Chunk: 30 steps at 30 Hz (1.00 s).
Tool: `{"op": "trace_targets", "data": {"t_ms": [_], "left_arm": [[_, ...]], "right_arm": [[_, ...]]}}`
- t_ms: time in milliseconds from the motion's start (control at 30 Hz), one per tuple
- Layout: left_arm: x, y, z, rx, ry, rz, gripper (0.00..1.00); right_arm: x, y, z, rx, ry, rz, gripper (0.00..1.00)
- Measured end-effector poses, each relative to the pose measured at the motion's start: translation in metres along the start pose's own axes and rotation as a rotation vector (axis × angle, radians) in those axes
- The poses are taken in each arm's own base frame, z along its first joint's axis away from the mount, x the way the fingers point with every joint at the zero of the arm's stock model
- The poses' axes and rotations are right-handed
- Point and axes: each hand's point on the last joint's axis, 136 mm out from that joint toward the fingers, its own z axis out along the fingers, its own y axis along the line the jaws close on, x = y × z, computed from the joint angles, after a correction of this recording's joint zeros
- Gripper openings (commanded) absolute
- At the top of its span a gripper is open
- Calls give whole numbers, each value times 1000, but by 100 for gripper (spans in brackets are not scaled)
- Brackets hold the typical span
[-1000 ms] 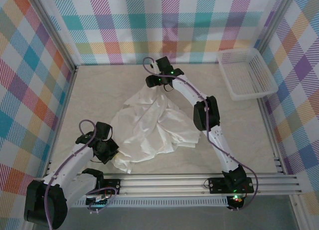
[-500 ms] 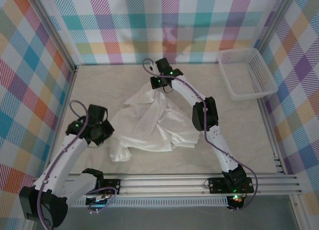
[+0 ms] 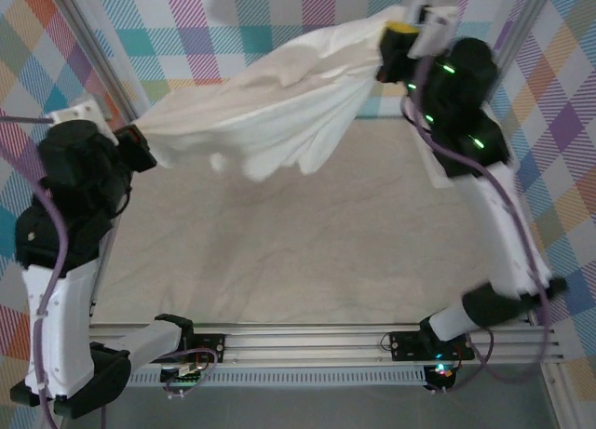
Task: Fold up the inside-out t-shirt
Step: Flatten out the T-shirt at the center of the table.
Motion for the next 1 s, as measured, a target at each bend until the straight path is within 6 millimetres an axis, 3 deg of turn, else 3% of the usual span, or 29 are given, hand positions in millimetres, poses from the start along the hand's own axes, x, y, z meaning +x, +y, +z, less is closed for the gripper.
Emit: {"op": "trace_targets", "data": {"t_ms": [100,233,367,433,500,600,700,800,867,933,1000], "left_arm": [[-39,-14,-33,108,-139,29,0],[-79,-34,-78,253,-293,61,0],[-115,-50,-108,347,-420,81,0],[-121,-56,-105,359,-432,89,0],[-121,-61,-89,353,-417,98,0],[-104,-68,-35,305,-329,115,0],[-65,-72,37,243,-193,129,0],[-6,-71,118,171,-40,156,0],[52,-65,182,111,92,173,1],[104,-57,235,70,196,173,20],[148,-47,277,45,285,146,34]], "right_arm": [[-55,-1,-56,-7,-164,11,0],[-93,1,-99,-35,-298,20,0],[-99,3,-107,-51,-332,24,0],[-96,0,-101,-33,-325,25,0],[-86,-7,-87,14,-302,27,0],[-58,-32,-54,109,-232,29,0],[-11,-71,-15,214,-128,54,0],[67,-112,25,308,27,83,0],[137,-142,52,366,159,105,9],[201,-166,73,399,278,127,29],[263,-187,90,421,406,143,33]]}}
